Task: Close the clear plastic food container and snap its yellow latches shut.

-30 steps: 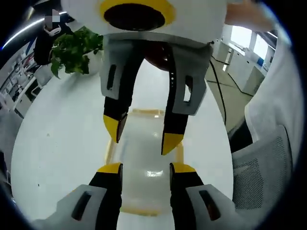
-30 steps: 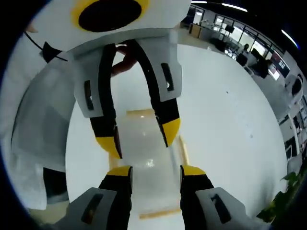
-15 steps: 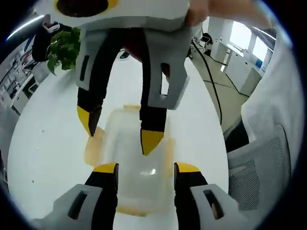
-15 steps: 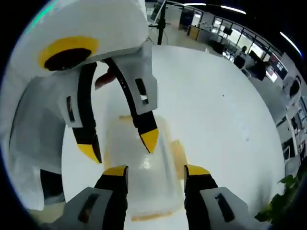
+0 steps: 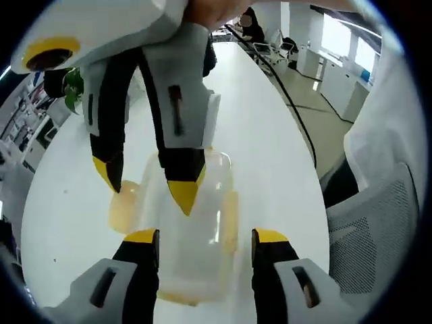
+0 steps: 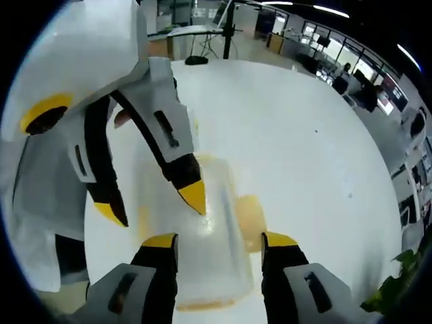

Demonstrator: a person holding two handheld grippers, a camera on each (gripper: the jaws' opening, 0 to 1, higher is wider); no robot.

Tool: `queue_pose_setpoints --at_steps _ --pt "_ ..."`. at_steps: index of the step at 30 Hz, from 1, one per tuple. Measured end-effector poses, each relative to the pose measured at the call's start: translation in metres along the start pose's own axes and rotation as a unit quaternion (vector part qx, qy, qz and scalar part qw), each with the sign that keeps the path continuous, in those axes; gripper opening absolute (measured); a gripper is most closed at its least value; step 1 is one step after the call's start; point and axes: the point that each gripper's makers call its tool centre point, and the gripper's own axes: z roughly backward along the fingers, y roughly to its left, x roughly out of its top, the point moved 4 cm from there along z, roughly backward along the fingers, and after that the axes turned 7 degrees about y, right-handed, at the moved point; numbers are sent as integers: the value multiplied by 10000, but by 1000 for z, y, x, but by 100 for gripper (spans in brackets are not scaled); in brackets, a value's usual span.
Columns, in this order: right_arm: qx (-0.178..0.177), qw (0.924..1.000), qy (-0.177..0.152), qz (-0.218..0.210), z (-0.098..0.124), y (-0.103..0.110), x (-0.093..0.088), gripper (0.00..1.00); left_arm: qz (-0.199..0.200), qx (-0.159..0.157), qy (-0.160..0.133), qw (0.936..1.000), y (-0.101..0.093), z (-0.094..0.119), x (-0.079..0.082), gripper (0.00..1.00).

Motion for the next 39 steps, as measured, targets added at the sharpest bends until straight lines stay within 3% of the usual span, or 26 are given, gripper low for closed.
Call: queue_pose_setpoints --at_steps 3,5,14,22,27,37,38,39 --pt "73 10000 31 7 -2 1 1 49 26 122 -27 9999 -1 -2 0 55" --pt "120 9999 70 33 -4 1 0 49 -182 256 28 9995 -1 -2 -2 54" --pt "319 9994 104 -4 -9 -2 1 49 -67 491 29 9988 -2 -4 -1 52" --pt "766 9970 117 -53 -16 -3 6 44 -76 796 15 9968 -2 -6 -1 49" --pt "954 9950 287 -11 -17 -2 7 44 -274 927 94 9953 -2 -9 0 49" --pt "1294 9896 631 -68 -23 -4 9 43 -28 985 210 9949 -2 -10 -2 44" --pt "1355 9883 674 -184 -25 -5 8 42 -297 1057 131 9939 4 -10 4 43" --pt "1446 9866 713 -236 -25 -5 7 41 -180 979 155 9949 2 -11 4 42"
